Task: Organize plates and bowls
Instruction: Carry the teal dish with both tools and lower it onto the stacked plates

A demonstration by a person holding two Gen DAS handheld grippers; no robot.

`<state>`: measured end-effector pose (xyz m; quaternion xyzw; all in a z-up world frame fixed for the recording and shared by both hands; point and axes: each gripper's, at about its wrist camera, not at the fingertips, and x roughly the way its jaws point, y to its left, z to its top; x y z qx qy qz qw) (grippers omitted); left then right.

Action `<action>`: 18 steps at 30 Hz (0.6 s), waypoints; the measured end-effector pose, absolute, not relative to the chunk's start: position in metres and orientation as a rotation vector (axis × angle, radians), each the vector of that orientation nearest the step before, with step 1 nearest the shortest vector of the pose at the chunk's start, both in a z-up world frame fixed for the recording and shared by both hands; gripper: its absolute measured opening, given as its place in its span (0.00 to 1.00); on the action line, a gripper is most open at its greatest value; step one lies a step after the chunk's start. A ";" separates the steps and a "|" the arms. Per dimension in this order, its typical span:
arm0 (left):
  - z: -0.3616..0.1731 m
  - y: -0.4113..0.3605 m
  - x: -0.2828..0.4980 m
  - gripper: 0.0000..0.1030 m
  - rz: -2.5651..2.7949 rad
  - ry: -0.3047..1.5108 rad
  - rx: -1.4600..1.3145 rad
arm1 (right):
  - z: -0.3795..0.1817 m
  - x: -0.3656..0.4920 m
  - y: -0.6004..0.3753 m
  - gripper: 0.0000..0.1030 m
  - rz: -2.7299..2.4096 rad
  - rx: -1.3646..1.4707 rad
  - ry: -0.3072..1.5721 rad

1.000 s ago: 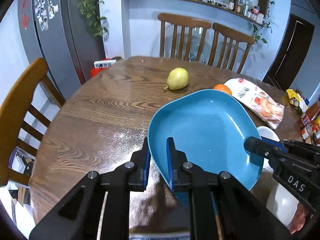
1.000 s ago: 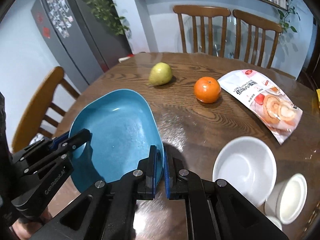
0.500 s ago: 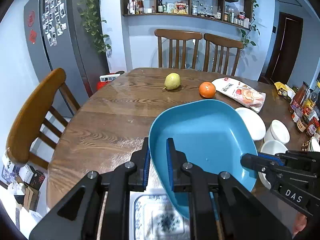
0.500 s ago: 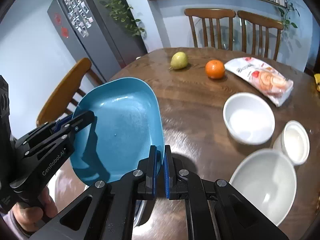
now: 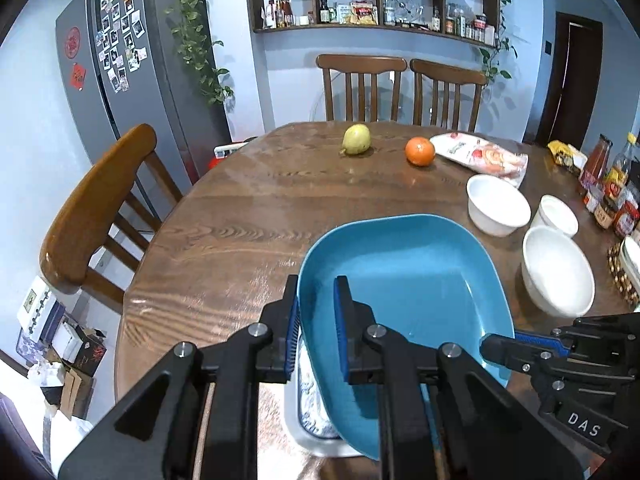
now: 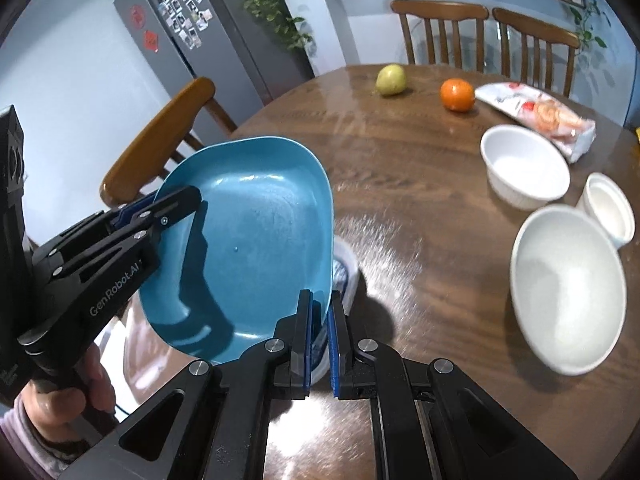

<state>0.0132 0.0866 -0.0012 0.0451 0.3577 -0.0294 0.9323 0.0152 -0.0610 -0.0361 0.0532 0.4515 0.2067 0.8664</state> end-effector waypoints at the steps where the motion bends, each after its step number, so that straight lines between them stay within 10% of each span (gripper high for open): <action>1: -0.004 0.088 0.011 0.13 -0.061 0.736 0.102 | -0.040 0.012 -0.060 0.08 0.433 0.118 0.952; 18: -0.059 0.109 0.025 0.14 -0.134 0.906 0.059 | -0.086 0.000 -0.036 0.08 0.374 0.141 1.034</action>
